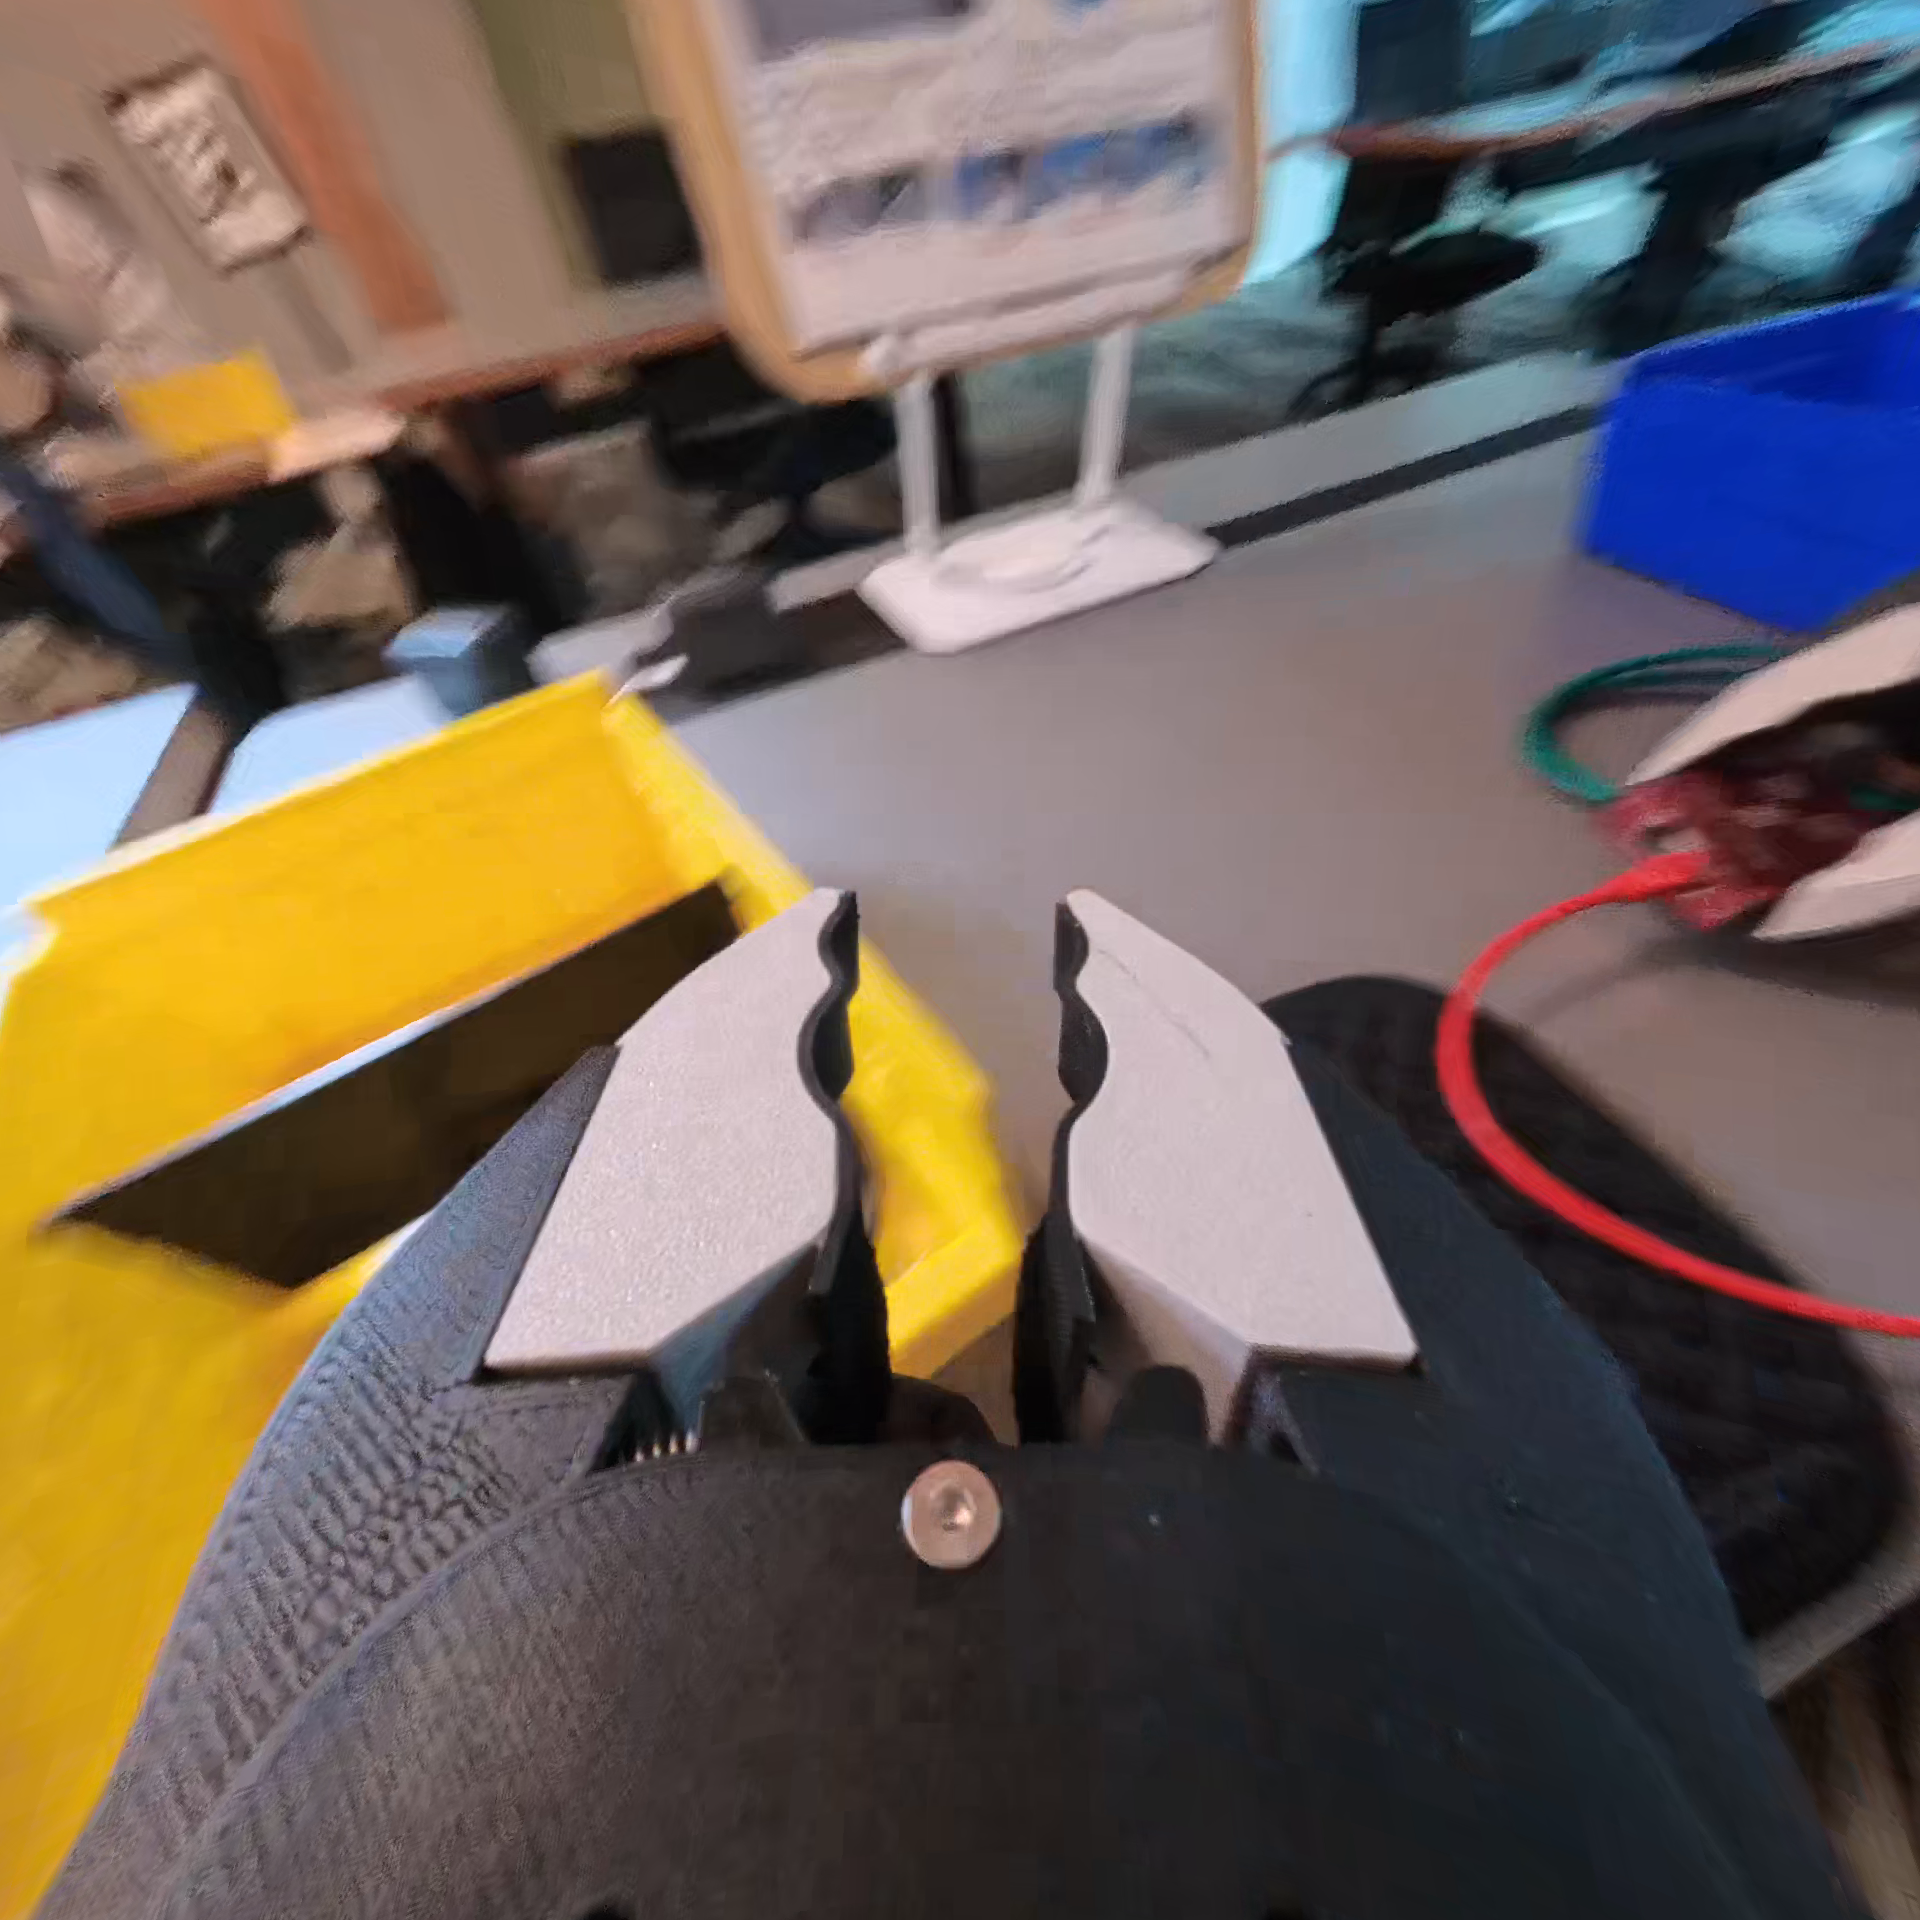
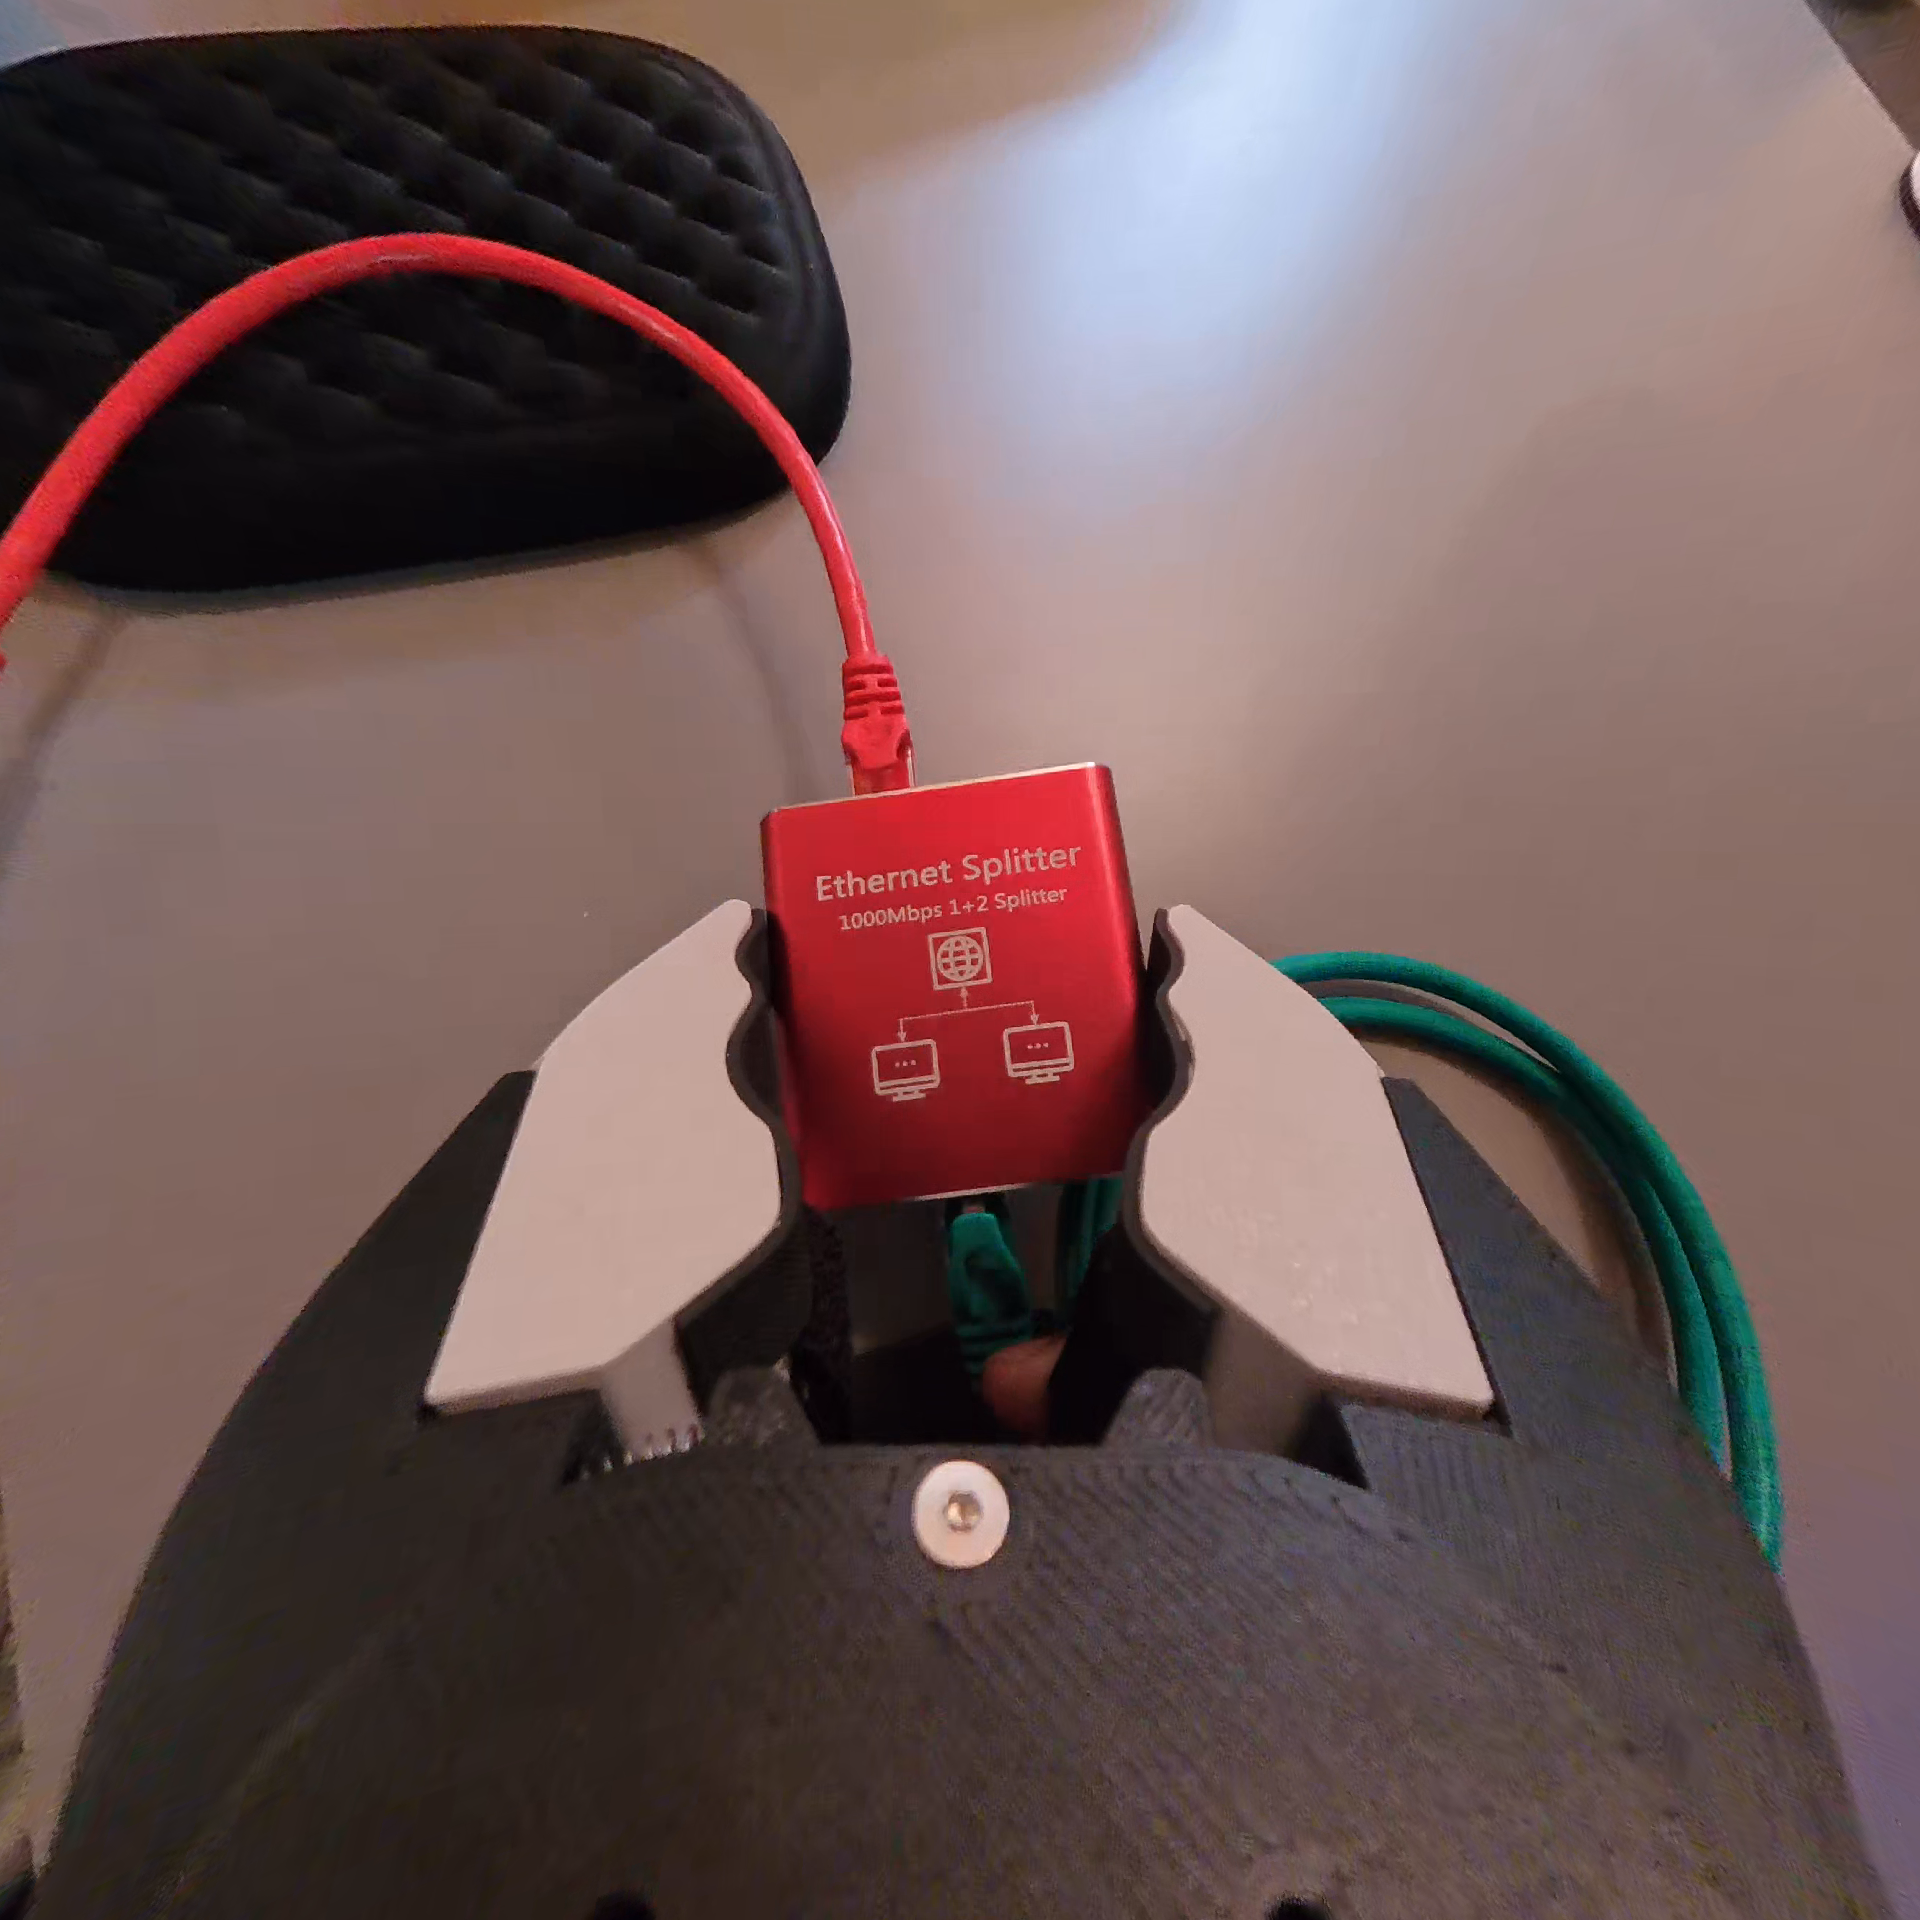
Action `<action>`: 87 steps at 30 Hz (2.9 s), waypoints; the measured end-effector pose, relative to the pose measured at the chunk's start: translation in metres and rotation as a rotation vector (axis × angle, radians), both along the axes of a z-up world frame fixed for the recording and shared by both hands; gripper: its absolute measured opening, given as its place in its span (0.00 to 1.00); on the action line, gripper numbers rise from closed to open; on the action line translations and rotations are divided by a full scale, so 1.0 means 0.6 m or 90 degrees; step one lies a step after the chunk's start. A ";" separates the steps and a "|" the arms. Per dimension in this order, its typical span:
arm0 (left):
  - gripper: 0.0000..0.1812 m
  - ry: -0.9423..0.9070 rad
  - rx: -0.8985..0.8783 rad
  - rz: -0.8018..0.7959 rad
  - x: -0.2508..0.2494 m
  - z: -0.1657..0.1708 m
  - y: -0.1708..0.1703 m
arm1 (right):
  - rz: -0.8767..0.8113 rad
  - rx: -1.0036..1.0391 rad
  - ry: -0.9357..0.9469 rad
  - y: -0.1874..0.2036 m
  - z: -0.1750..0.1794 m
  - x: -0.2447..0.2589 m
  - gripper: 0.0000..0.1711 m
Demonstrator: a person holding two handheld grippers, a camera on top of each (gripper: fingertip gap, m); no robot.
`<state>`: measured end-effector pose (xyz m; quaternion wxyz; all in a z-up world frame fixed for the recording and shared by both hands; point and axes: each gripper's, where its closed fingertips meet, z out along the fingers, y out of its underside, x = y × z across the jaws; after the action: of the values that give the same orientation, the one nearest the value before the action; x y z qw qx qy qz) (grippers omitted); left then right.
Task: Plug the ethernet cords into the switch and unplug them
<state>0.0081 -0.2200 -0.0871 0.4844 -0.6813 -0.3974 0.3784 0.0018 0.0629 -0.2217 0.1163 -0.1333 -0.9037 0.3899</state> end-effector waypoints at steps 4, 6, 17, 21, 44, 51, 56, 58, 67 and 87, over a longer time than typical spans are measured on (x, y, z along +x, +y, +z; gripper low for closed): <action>0.23 -0.153 -0.096 0.163 -0.024 -0.074 -0.143 | -0.017 -0.022 0.019 -0.001 0.011 -0.009 0.43; 0.25 -0.250 -0.110 0.197 -0.038 -0.105 -0.184 | -0.022 -0.054 0.024 -0.003 0.025 -0.010 0.44; 0.12 -0.602 -0.158 0.225 -0.093 -0.243 -0.262 | -0.033 -0.198 0.039 0.009 0.080 0.008 0.43; 0.04 -0.577 -0.149 0.234 -0.097 -0.247 -0.270 | -0.038 -0.209 0.048 0.015 0.086 0.011 0.43; 0.03 0.197 -0.005 0.097 0.022 0.168 -0.061 | 0.043 -0.351 0.107 -0.056 0.190 0.086 0.40; 0.03 0.207 -0.087 -0.207 0.065 0.136 0.164 | 0.120 -0.468 -0.005 -0.104 0.220 0.139 0.48; 0.03 0.213 -0.182 -0.302 0.082 0.111 0.260 | 0.152 -0.526 -0.092 -0.109 0.239 0.162 0.40; 0.03 0.206 -0.188 -0.333 0.086 0.103 0.285 | 0.165 -0.529 -0.117 -0.107 0.237 0.166 0.23; 0.26 0.315 0.034 -0.272 0.086 0.161 0.276 | 0.186 -0.672 0.061 -0.061 0.295 0.164 0.03; 0.07 0.115 0.465 -0.476 0.087 0.097 0.357 | 0.189 -0.849 0.031 -0.007 0.312 0.140 0.05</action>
<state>0.0603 -0.0057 -0.0291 0.8244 -0.5280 -0.1901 0.0740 0.0856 0.0585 -0.0342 -0.0252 -0.0423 -0.4761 0.8780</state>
